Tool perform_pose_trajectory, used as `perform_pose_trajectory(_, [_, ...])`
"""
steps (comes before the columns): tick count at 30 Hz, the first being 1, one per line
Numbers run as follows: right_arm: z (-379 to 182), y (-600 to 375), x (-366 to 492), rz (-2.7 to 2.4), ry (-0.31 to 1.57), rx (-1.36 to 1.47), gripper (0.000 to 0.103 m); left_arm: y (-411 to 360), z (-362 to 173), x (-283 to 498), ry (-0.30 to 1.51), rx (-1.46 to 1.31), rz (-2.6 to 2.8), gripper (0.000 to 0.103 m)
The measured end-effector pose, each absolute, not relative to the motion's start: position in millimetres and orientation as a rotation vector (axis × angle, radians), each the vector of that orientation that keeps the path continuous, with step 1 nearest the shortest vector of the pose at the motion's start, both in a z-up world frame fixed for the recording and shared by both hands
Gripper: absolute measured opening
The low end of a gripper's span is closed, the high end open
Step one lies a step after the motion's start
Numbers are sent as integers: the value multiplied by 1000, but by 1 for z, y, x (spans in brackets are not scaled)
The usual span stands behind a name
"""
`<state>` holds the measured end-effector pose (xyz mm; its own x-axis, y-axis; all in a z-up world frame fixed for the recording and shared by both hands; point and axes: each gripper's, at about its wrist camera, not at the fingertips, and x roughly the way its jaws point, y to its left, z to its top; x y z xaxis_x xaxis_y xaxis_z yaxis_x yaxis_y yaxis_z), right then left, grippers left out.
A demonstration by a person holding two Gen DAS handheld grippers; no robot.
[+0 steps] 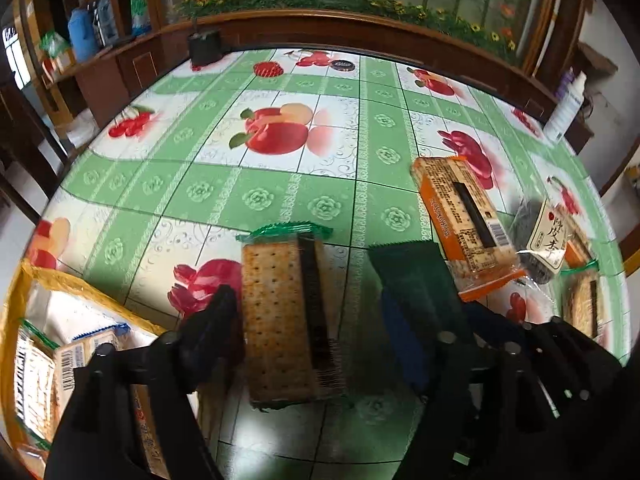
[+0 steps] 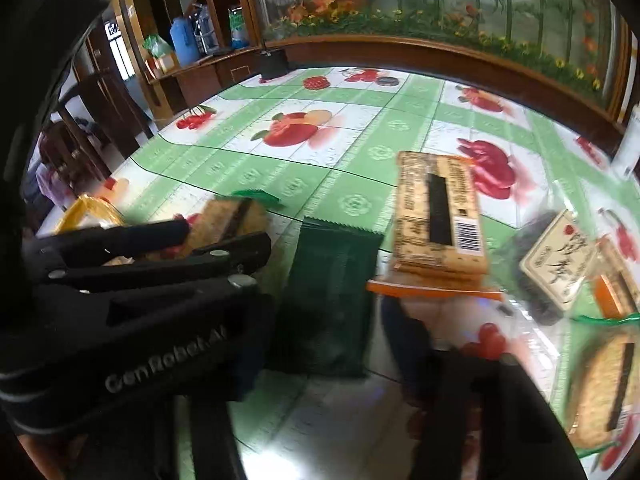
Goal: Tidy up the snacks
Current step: 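Grasp the dark green pack with the right gripper while the left grasps the long cracker pack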
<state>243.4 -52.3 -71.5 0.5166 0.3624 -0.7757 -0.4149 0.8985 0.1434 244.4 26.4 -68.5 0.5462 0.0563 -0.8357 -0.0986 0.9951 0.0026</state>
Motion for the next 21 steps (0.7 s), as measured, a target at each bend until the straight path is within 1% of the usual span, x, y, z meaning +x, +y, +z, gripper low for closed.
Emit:
perform_pose_trajectory(13, [-70, -98, 218, 445, 918, -56, 46, -8, -81, 244, 977, 175, 139, 75])
perform_pose_trajectory(15, [-70, -107, 212, 443, 920, -39, 46, -11, -80, 244, 975, 175, 127, 75])
perform_pose_trajectory(16, [-70, -110, 211, 441, 921, -38, 46, -13, -80, 243, 975, 179, 120, 74])
perform_pose_trajectory(18, [-69, -118, 204, 432, 921, -37, 46, -17, -79, 241, 969, 193, 116, 69])
perform_pose_trajectory(21, [-69, -130, 195, 417, 921, -36, 46, -24, -78, 235, 952, 222, 103, 57])
